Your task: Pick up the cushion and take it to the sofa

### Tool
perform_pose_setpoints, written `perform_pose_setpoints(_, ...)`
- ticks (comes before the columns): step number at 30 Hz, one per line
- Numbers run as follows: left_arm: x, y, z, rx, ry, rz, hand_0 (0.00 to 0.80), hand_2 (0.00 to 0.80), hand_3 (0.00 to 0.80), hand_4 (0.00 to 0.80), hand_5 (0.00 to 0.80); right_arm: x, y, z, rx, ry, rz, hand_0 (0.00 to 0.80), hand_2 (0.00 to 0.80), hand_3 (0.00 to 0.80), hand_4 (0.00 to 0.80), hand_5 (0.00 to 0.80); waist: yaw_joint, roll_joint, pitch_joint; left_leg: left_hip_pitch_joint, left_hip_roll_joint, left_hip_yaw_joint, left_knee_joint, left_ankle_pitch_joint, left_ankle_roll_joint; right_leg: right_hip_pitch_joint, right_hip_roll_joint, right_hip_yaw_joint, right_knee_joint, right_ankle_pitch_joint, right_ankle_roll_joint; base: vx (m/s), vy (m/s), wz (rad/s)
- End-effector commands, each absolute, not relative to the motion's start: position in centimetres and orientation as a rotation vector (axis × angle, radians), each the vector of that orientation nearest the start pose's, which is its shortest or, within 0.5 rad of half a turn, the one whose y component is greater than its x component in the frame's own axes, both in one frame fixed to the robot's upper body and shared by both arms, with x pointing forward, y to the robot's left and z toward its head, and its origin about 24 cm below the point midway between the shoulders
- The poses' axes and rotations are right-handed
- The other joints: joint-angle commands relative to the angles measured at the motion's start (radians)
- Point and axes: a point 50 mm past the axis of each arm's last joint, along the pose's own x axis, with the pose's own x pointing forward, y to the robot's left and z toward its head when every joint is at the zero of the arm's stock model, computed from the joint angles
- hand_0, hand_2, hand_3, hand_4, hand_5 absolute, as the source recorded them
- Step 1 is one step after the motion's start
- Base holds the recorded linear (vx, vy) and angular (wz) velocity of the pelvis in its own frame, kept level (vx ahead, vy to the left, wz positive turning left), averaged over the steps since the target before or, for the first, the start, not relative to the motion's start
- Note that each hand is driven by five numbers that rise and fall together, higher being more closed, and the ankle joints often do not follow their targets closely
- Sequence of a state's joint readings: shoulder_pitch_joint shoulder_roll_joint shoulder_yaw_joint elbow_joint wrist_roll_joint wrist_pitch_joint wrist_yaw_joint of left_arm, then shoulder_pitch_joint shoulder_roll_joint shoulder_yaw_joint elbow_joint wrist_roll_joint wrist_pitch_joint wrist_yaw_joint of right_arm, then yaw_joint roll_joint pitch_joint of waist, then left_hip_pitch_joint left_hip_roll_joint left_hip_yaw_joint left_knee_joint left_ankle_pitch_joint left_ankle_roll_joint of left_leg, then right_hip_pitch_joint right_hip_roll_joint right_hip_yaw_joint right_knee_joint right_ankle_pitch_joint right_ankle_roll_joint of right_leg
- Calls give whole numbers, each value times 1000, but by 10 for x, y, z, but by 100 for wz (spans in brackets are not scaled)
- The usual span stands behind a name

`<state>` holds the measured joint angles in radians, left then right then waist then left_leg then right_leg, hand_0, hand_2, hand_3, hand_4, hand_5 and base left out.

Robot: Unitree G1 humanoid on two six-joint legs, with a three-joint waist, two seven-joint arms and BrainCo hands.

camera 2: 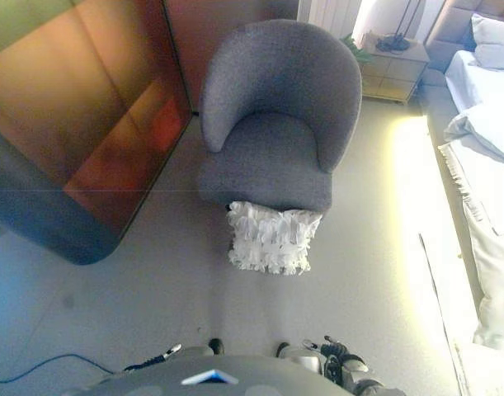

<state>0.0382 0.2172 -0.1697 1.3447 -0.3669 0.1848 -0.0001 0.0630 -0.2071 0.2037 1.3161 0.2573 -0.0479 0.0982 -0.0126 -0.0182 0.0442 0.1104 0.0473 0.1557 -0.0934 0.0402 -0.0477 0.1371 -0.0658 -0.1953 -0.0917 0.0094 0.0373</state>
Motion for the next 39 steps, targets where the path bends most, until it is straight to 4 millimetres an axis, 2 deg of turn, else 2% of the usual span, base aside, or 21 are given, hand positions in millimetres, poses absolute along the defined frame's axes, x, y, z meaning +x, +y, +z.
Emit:
perform_pose_setpoints(1, 36, 215, -175, -47, 1562, 257, 0, 0, 0, 0, 0, 62, -214, -172, -43, 1308, -41, 0, 0, 0, 0, 0, -9, 6, 38, 21, -50, 12, 6, -111, 61, -26, -17, 8, 4, -2, 41, 0, 0, 0)
perform_pose_setpoints(7, 33, 214, -176, -75, 1566, 241, 0, 0, 0, 0, 0, 58, -213, -172, -23, 1310, -49, 0, 0, 0, 0, 0, -7, 5, 37, 21, -60, -16, 6, -113, 67, -13, -7, 18, 4, -8, 36, 3, 0, 1)
perform_pose_setpoints(13, 36, 217, -175, -25, 1576, 252, 0, 0, 0, 0, 0, 59, -213, -172, -6, 1286, -70, 0, 0, 0, 0, 0, -25, 5, 43, 19, -67, -59, 6, -112, 78, -25, 28, 80, 52, -45, 17, 7, -19, 11)
perform_pose_setpoints(21, 36, 213, -176, -27, 1568, 224, 0, 0, 0, 0, 0, 58, -214, -172, -17, 1294, -72, 0, 0, 0, 0, 0, -13, 5, 38, 23, -62, -52, 6, -110, 65, -4, 24, 48, 4, -27, 18, -12, -84, 6)
perform_pose_setpoints(29, 38, 210, -176, -42, 1547, 265, 0, 0, 0, 0, 0, 66, -210, -171, -62, 1271, -45, 0, 0, 0, 0, 0, -17, 8, 48, 30, -47, -48, 16, -97, 54, -5, 43, 57, 23, -44, -4, 17, -74, 0)
perform_pose_setpoints(31, 39, 210, -176, -48, 1541, 273, 0, 0, 0, 0, 0, 70, -209, -171, -72, 1265, -32, 0, 0, 0, 0, 0, -15, -4, 55, 3, -40, -44, 92, -115, 48, -17, 39, 61, 43, -47, -13, -6, -124, 0)
perform_pose_setpoints(32, 42, 209, -176, -61, 1525, 279, 0, 0, 0, 0, 0, 76, -208, -170, -84, 1256, -18, 0, 0, 0, 0, 0, -10, -26, 68, -53, -32, -26, 236, -139, 50, -37, 22, 63, 67, -47, -25, -64, -157, 3)
perform_pose_setpoints(33, 44, 208, -176, -72, 1515, 282, 0, 0, 0, 0, 0, 78, -208, -170, -94, 1255, -10, 0, 0, 0, 0, 0, -7, -35, 77, -95, -24, -21, 315, -140, 52, -48, 18, 64, 77, -49, -34, -77, -145, 5)
perform_pose_setpoints(34, 46, 208, -176, -86, 1505, 287, 0, 0, 0, 0, 0, 80, -210, -169, -107, 1259, -10, 0, 0, 0, 0, 0, -4, -39, 85, -133, -15, -22, 371, -131, 53, -56, 19, 65, 85, -51, -44, -48, -161, 5)
perform_pose_setpoints(35, 46, 206, -176, -113, 1496, 302, 0, 0, 0, 0, 0, 81, -211, -169, -121, 1261, -17, 0, 0, 0, 0, 0, 2, -48, 105, -204, 4, -24, 517, -106, 59, -61, 23, 77, 98, -50, -63, -23, -131, -1)
perform_pose_setpoints(37, 44, 204, -177, -141, 1500, 310, 0, 0, 0, 0, 0, 83, -213, -168, -130, 1263, -15, 0, 0, 0, 0, 0, 11, -43, 124, -265, 13, -27, 610, -92, 65, -57, 36, 87, 116, -57, -78, 40, -110, -6)
perform_pose_setpoints(38, 42, 204, -177, -153, 1502, 316, 0, 0, 0, 0, 0, 83, -214, -168, -132, 1259, -18, 0, 0, 0, 0, 0, 23, -34, 140, -309, -1, -32, 614, -70, 62, -44, 47, 96, 128, -71, -79, 138, -51, -3)
perform_pose_setpoints(39, 40, 204, -177, -161, 1502, 328, 0, 0, 0, 0, 0, 83, -215, -168, -133, 1256, -20, 0, 0, 0, 0, 0, 34, -23, 149, -325, -23, -35, 561, -51, 57, -27, 58, 102, 138, -90, -75, 188, 7, -11)
